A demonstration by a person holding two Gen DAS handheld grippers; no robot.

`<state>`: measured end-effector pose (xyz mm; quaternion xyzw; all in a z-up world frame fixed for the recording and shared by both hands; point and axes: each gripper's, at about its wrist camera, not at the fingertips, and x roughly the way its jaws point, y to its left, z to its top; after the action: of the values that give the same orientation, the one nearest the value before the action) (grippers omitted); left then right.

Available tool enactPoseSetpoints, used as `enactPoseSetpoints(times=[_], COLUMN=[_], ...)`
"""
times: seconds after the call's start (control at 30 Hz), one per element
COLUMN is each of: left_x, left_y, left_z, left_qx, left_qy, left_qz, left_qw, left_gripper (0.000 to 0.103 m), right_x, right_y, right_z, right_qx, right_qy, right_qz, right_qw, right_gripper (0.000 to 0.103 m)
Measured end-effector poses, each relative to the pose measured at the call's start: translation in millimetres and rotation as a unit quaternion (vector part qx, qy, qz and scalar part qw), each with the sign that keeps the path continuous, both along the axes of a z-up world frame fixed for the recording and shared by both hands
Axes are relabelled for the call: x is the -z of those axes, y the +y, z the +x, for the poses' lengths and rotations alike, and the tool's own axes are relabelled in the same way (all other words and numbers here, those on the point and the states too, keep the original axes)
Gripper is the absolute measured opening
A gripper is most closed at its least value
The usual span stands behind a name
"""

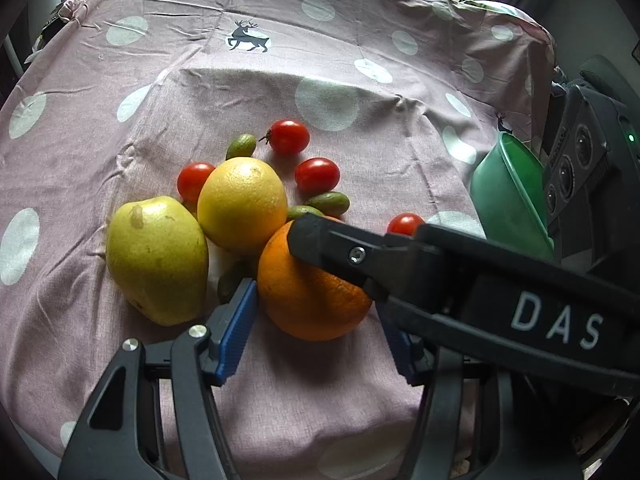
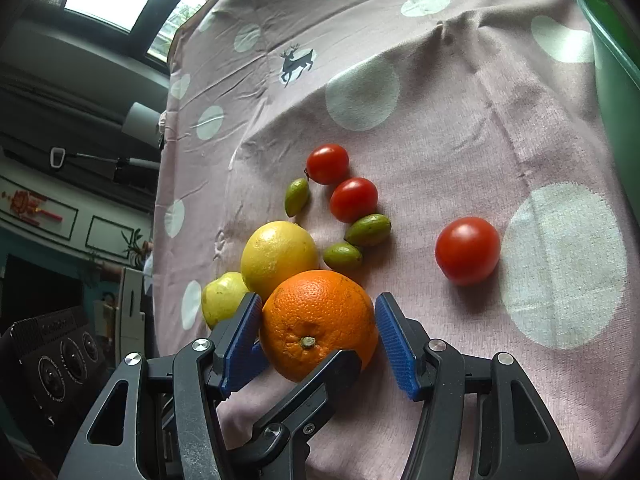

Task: Organize fruits
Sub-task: 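Close the right tool fingers around the orange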

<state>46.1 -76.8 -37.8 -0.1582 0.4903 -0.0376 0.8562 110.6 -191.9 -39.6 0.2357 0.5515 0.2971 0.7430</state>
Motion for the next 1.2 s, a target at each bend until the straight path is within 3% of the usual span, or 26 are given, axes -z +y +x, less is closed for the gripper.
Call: enactPoseSetpoints(times=[0.63,1.2], left_x=[-1,-22], left_y=[1,-2], left_z=[0,-11], left_qx=[-0.003,0.006], left_qy=[-0.004,-0.059], left_qz=[-0.006,-0.006], left_qw=[1.0,0.9982], left_gripper=[0.059,0.058], right_x=[-3,-30], right_y=[0,-3], right_z=[-1,-12], right_qx=[0.0,0.02], right_qy=[-0.009,-0.062], right_qz=[-0.006,-0.003], right_qw=[1.0,0.998], right_gripper=[0.062,0.062])
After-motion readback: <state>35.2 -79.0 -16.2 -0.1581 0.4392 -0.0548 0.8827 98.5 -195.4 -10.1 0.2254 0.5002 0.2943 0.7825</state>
